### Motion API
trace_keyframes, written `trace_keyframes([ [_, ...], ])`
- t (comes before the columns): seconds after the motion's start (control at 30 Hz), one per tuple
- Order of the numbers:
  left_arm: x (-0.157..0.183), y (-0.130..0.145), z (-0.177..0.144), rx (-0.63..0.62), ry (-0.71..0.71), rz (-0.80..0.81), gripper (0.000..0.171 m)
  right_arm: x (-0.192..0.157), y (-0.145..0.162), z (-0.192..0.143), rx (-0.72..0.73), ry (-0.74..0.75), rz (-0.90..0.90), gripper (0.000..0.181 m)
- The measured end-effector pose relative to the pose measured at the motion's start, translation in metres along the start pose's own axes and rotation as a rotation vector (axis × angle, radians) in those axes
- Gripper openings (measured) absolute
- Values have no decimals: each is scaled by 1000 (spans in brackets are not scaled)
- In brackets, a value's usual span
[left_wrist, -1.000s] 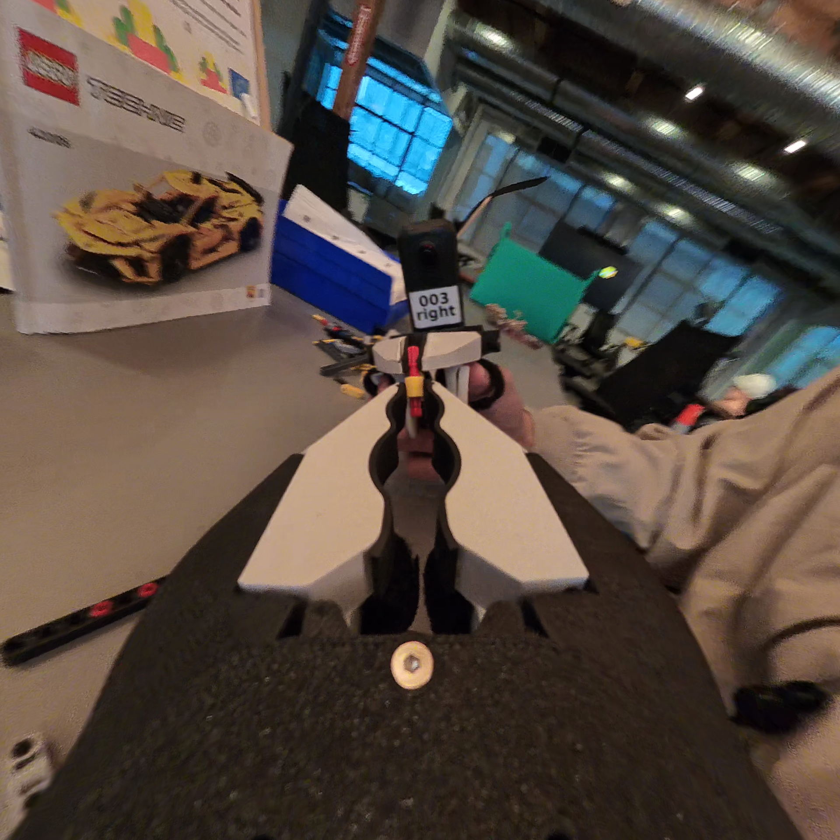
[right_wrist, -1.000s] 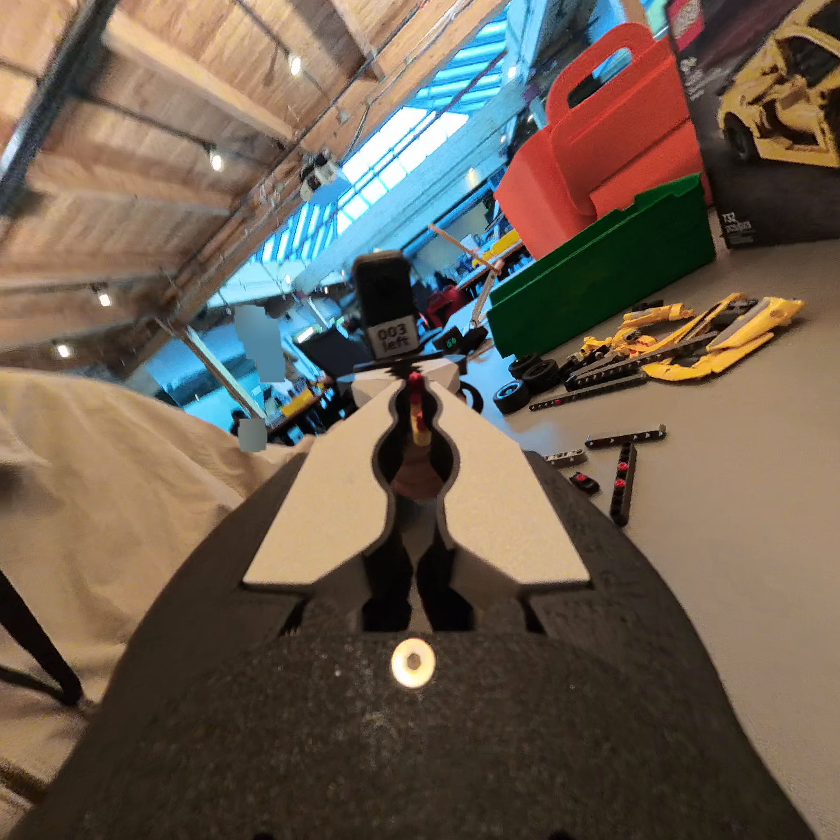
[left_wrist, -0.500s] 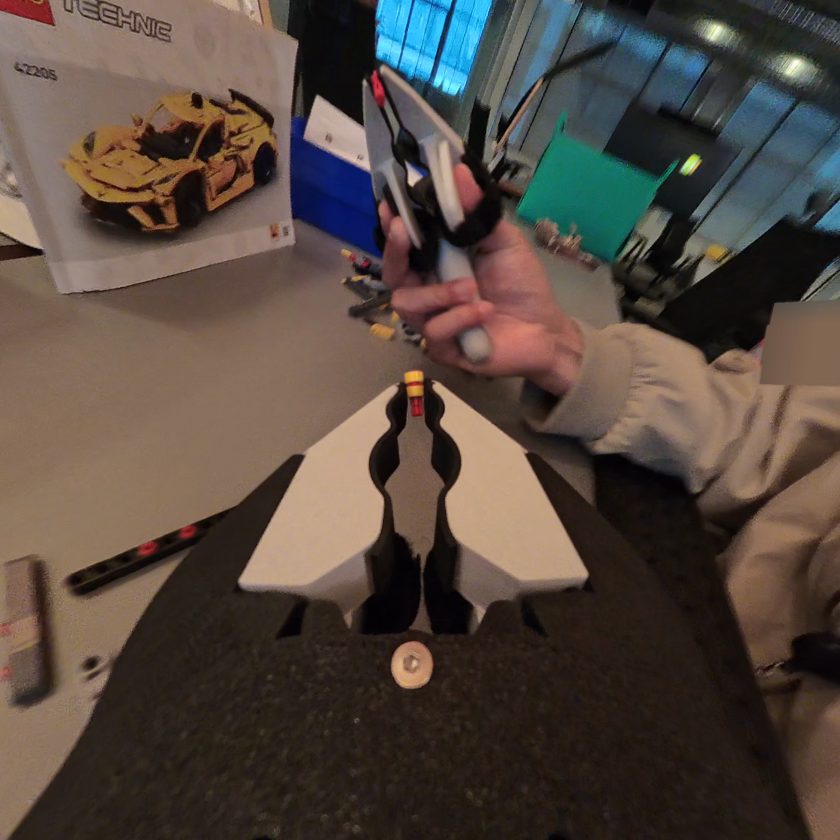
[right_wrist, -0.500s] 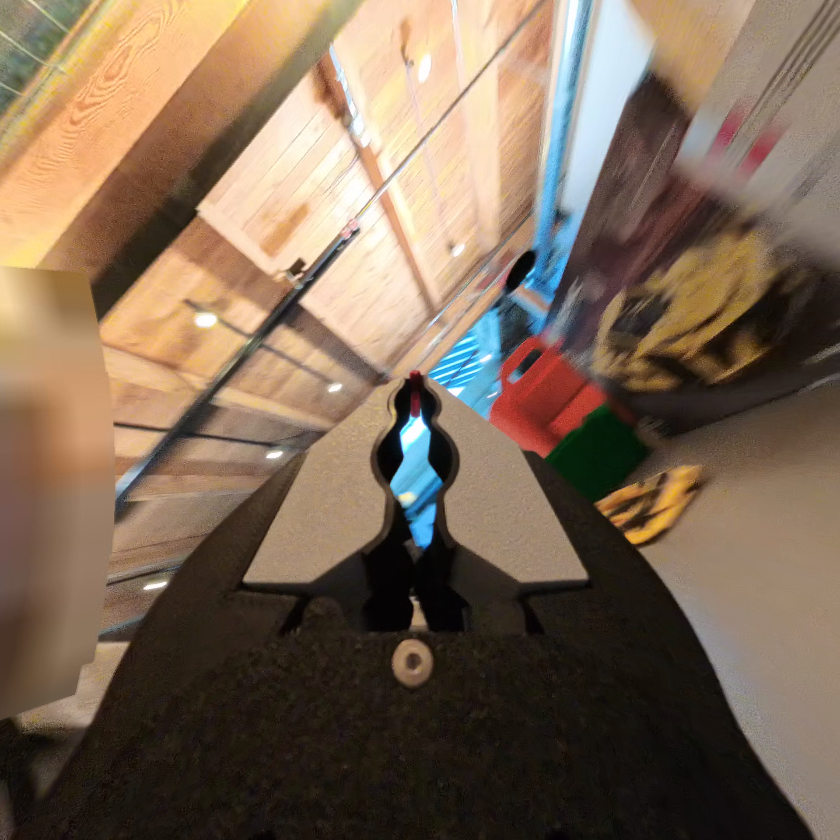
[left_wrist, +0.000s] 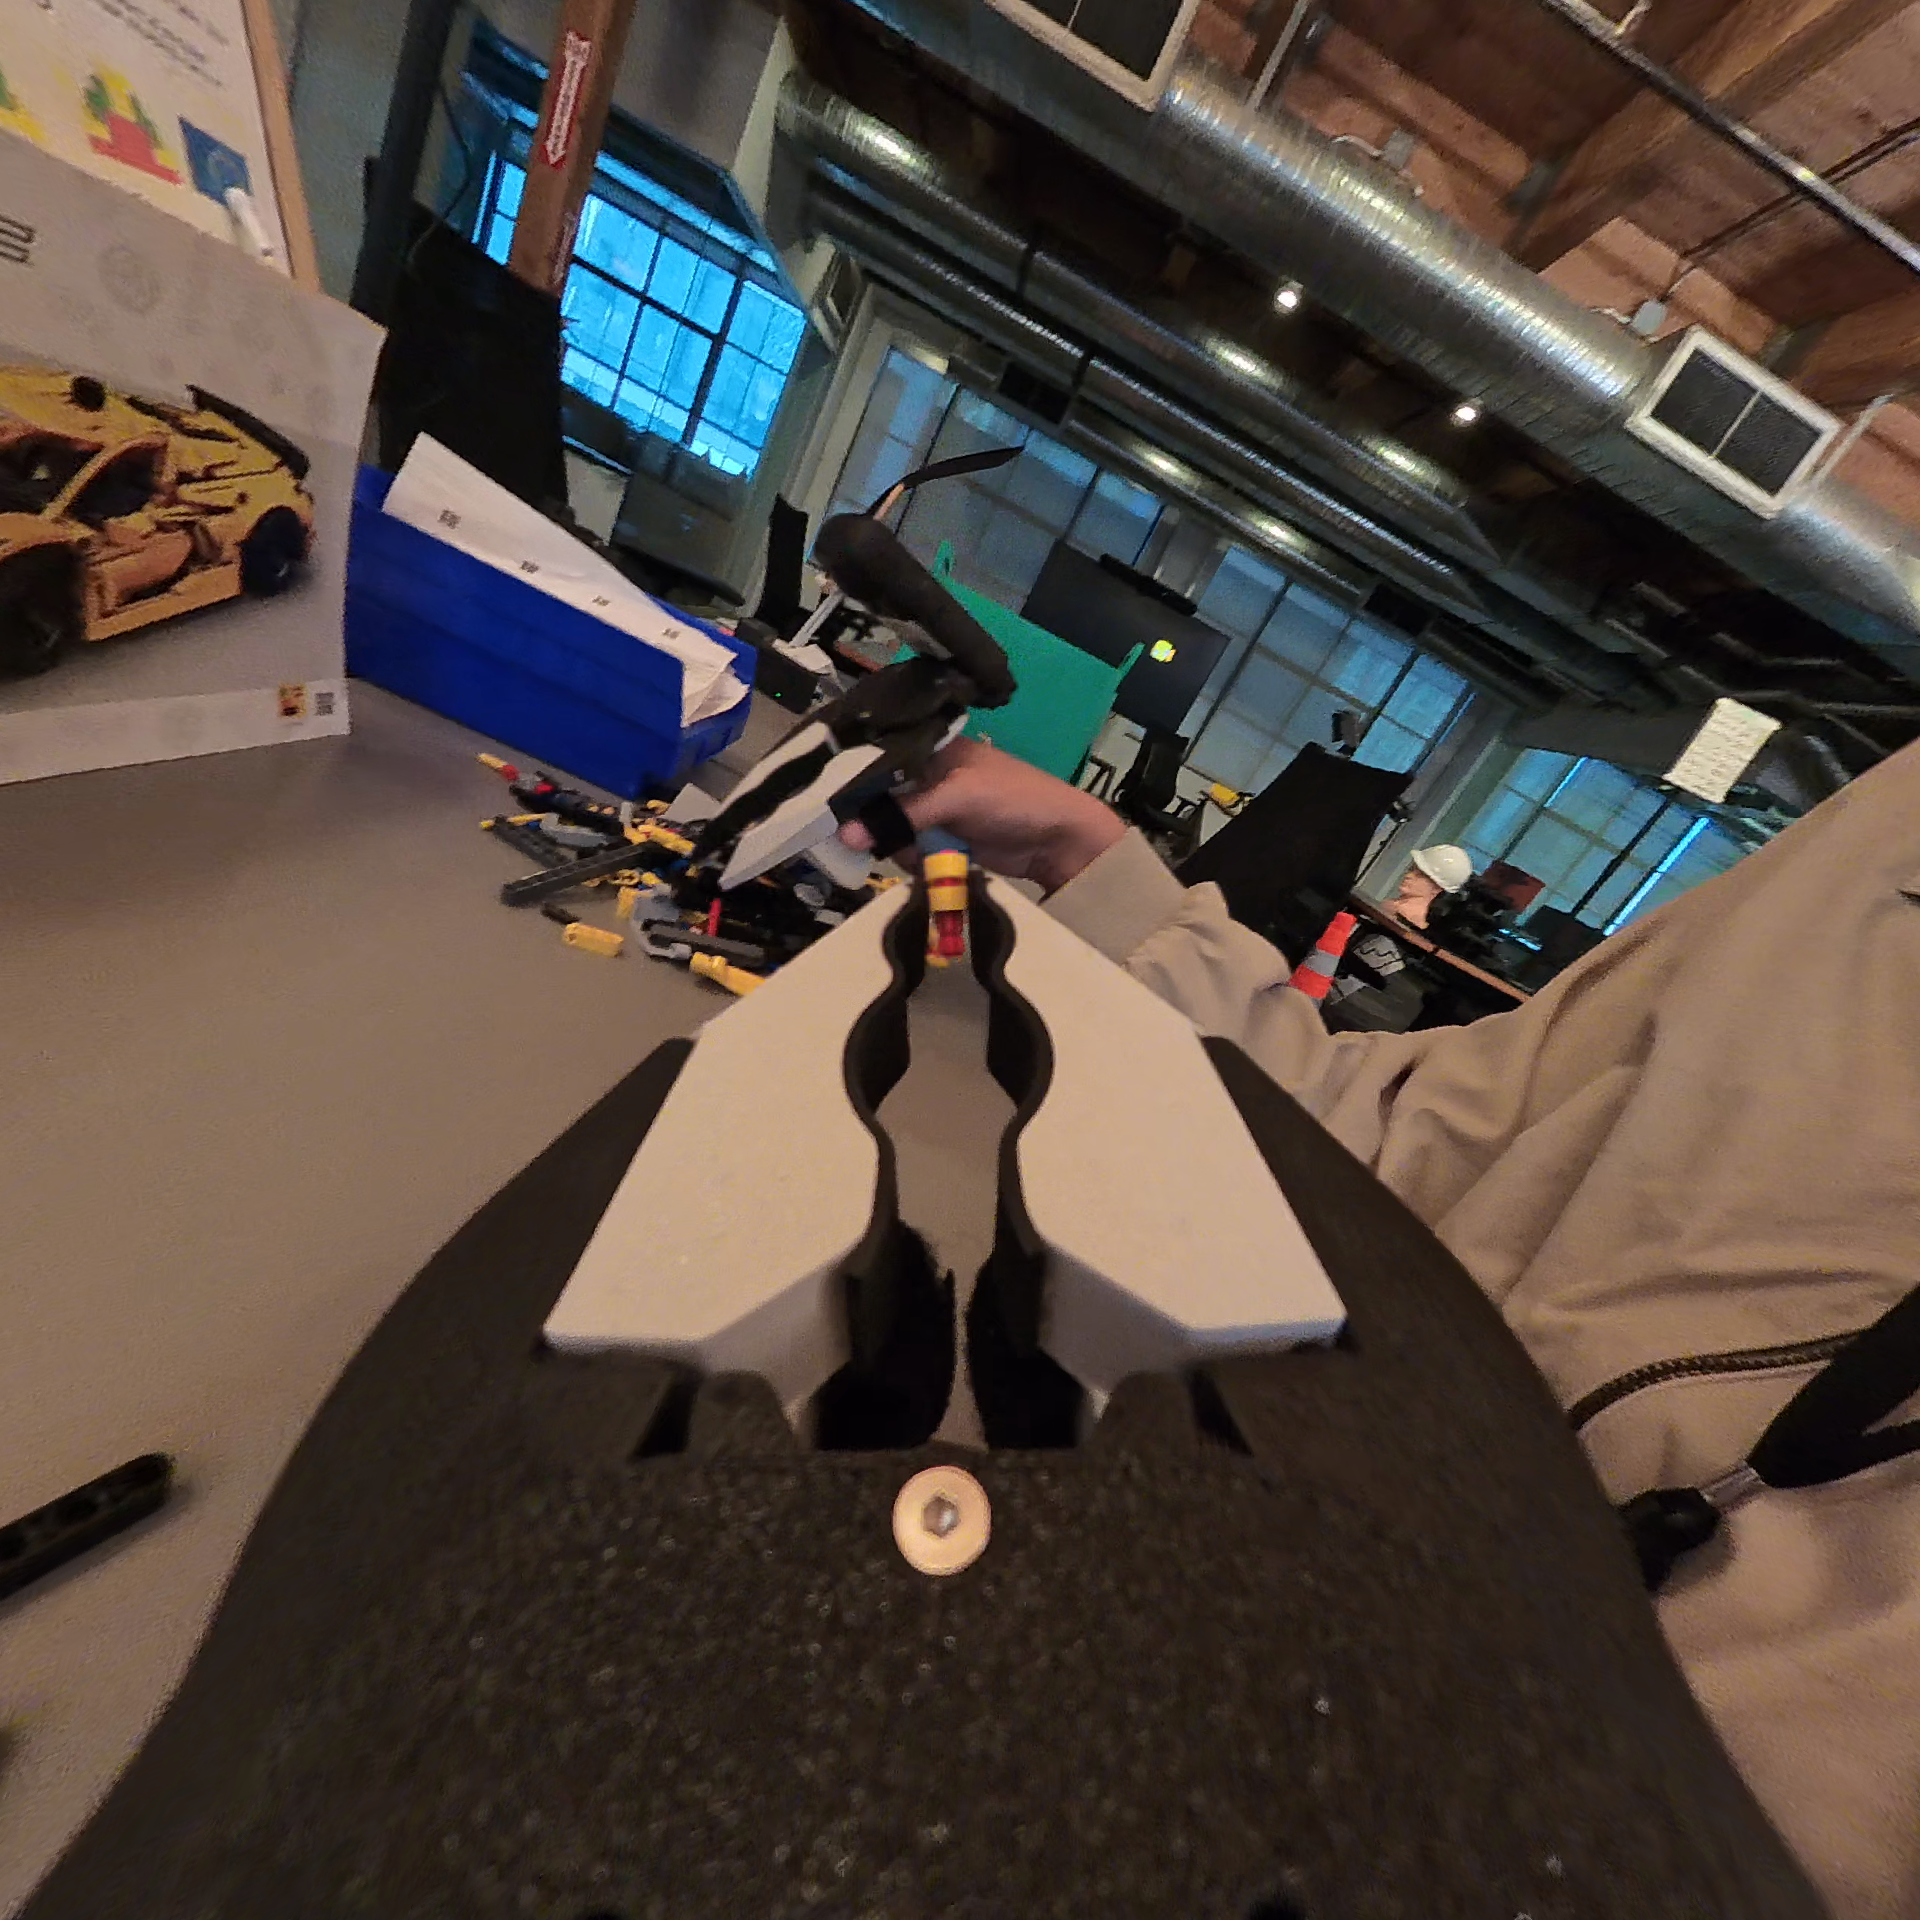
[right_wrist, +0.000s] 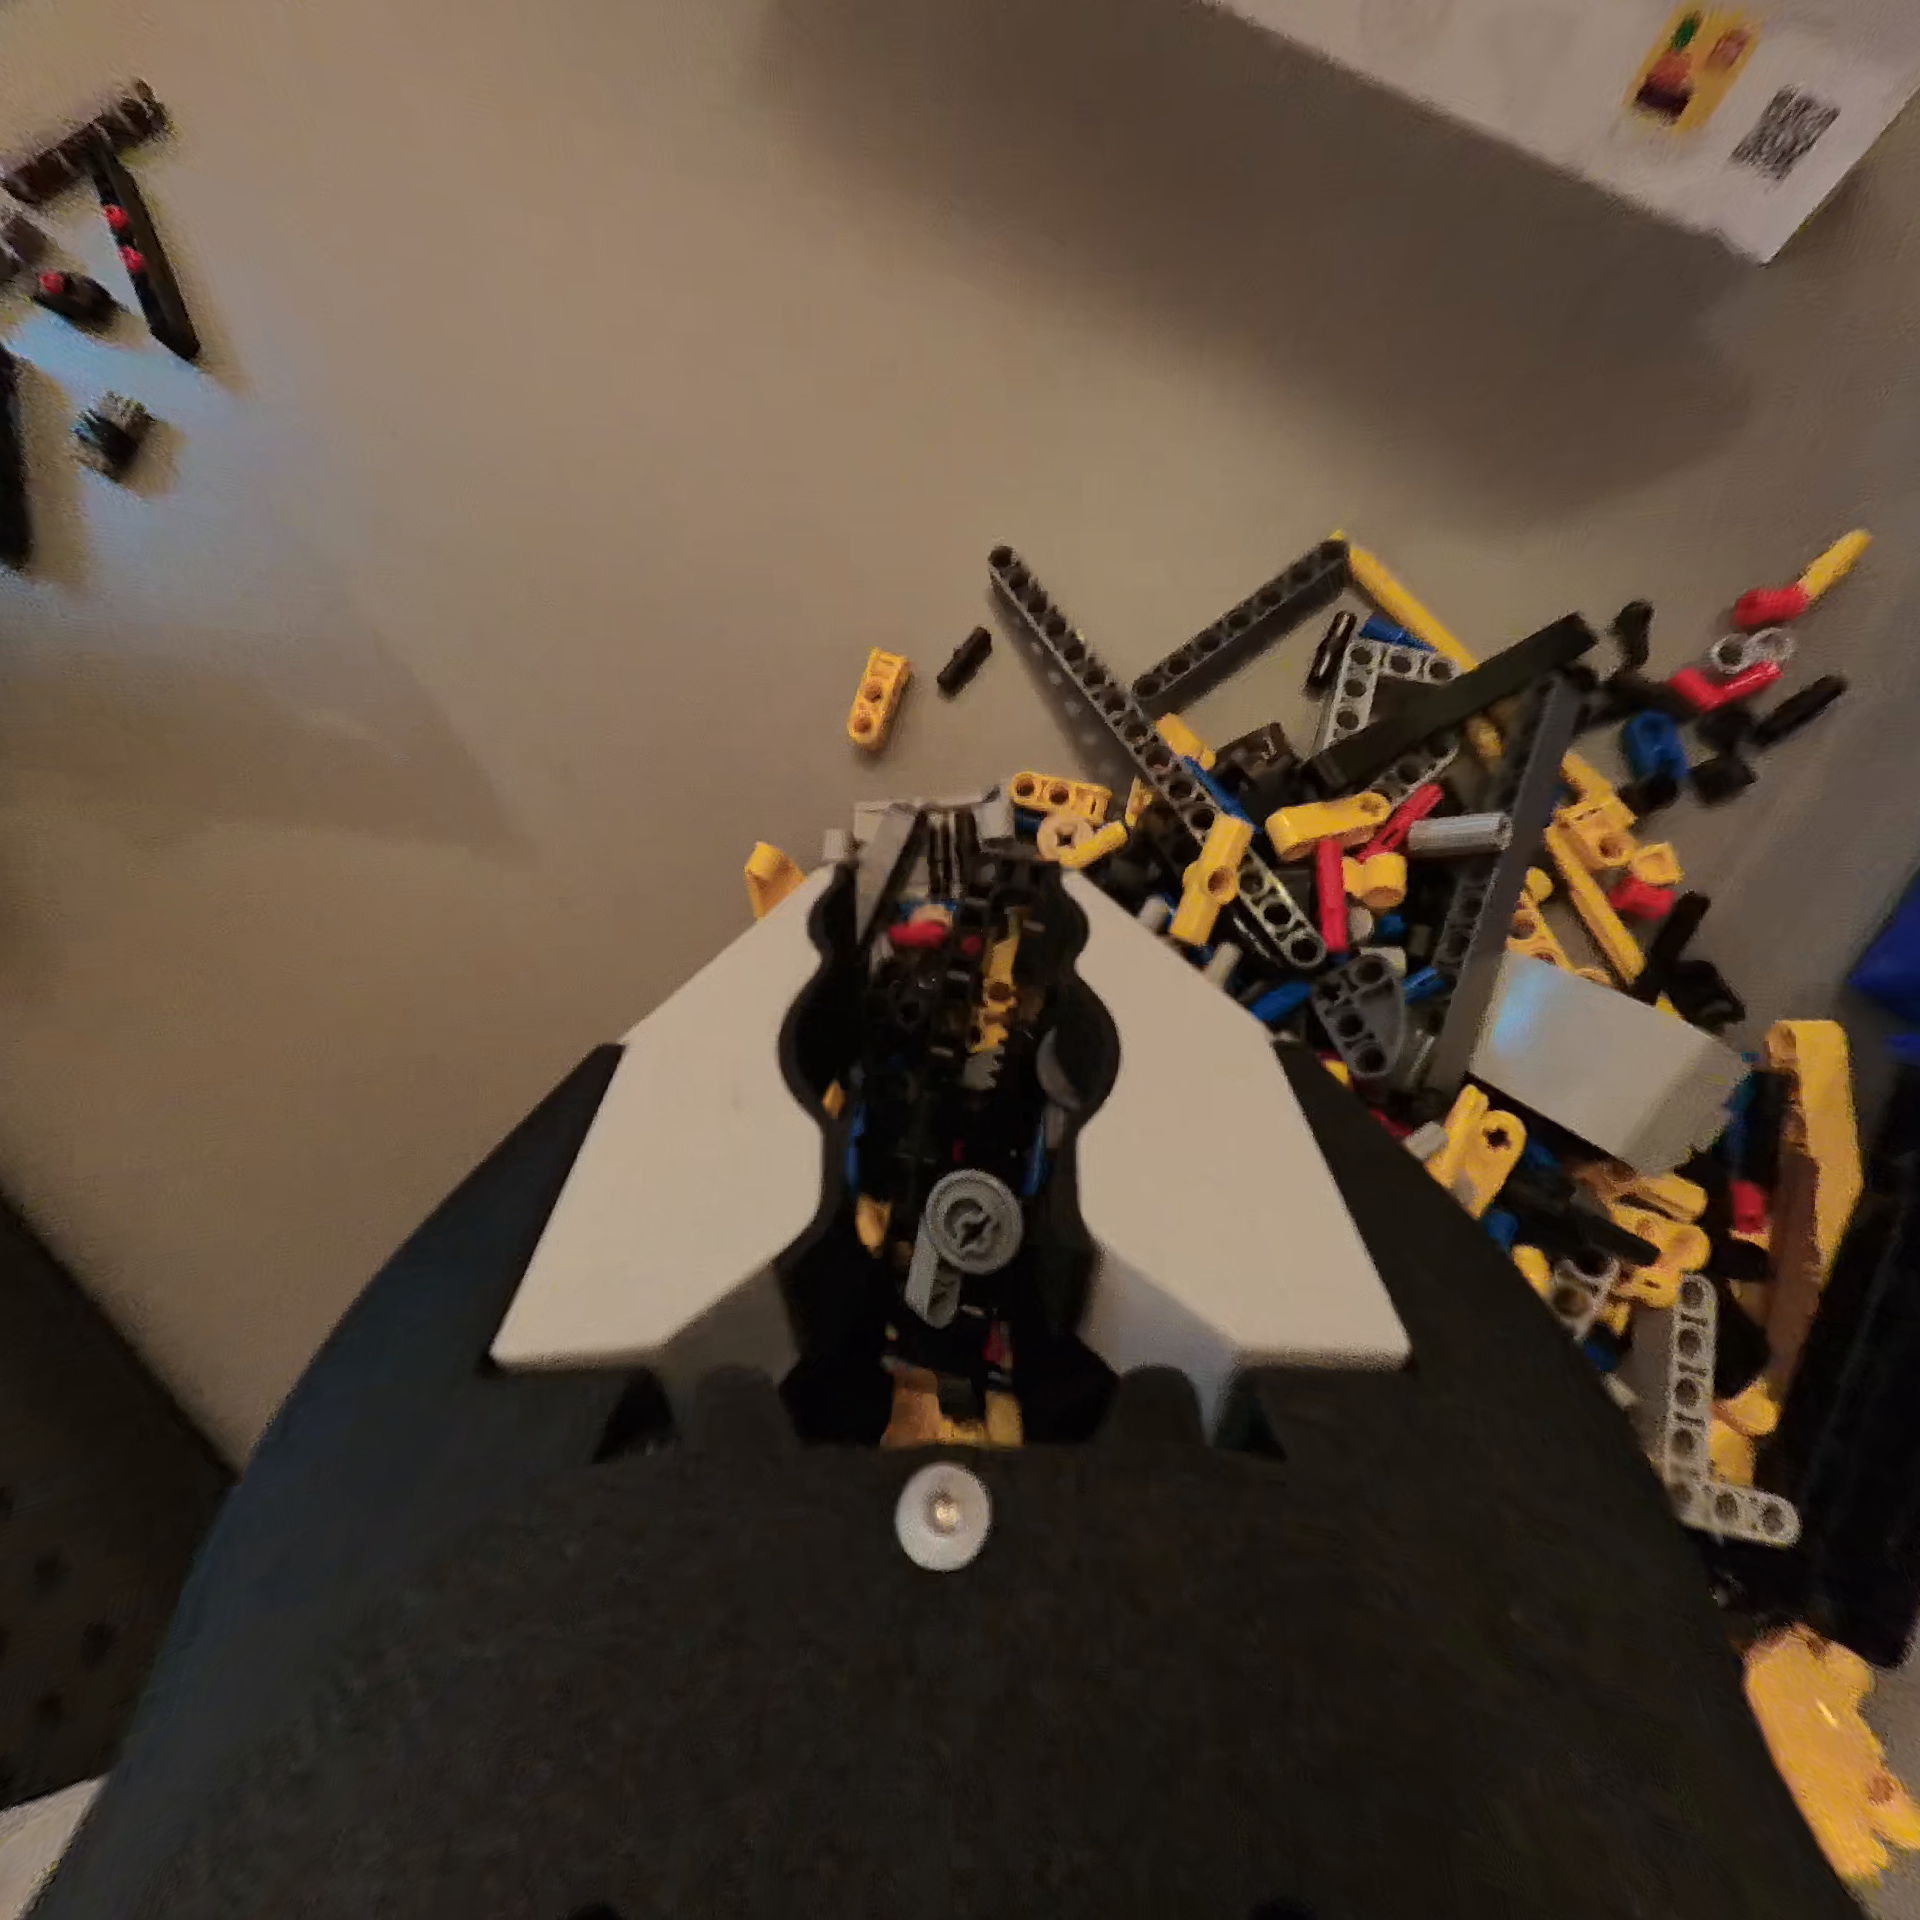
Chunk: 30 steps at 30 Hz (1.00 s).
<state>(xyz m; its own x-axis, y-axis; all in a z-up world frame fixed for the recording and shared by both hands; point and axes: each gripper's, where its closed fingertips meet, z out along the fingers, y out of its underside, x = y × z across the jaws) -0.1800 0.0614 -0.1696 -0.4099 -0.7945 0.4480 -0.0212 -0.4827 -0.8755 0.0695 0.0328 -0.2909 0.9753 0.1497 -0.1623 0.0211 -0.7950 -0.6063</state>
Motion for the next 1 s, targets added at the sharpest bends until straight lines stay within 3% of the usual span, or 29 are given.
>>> trace_keyframes([
  [0.07, 4, 2, 1, -13, 13, 4, 7, -23, -33, -7, 160, -100, -21, 29],
  [0.17, 5, 5, 2, -41, 9, 29, 7, -124, -87, -32, 458, -495, -221, 28],
  [0.23, 5, 8, 2, -65, 3, 49, 7, -188, -90, -36, 467, -761, -299, 30],
  [0.33, 3, 15, 3, -113, -16, 82, 7, -237, -78, -23, 338, -925, -379, 23],
  [0.6, -2, 37, 6, -244, -55, 165, 7, -256, -67, 0, 285, -859, -499, 6],
  [0.7, -3, 45, 8, -281, -57, 178, 7, -253, -60, 4, 246, -854, -504, 6],
  [0.83, -4, 54, 11, -351, -109, 360, 7, -248, -52, 3, 206, -857, -550, 6],
  [1.0, -6, 60, 9, -401, -135, 419, 8, -245, -49, 5, 183, -875, -560, 6],
])
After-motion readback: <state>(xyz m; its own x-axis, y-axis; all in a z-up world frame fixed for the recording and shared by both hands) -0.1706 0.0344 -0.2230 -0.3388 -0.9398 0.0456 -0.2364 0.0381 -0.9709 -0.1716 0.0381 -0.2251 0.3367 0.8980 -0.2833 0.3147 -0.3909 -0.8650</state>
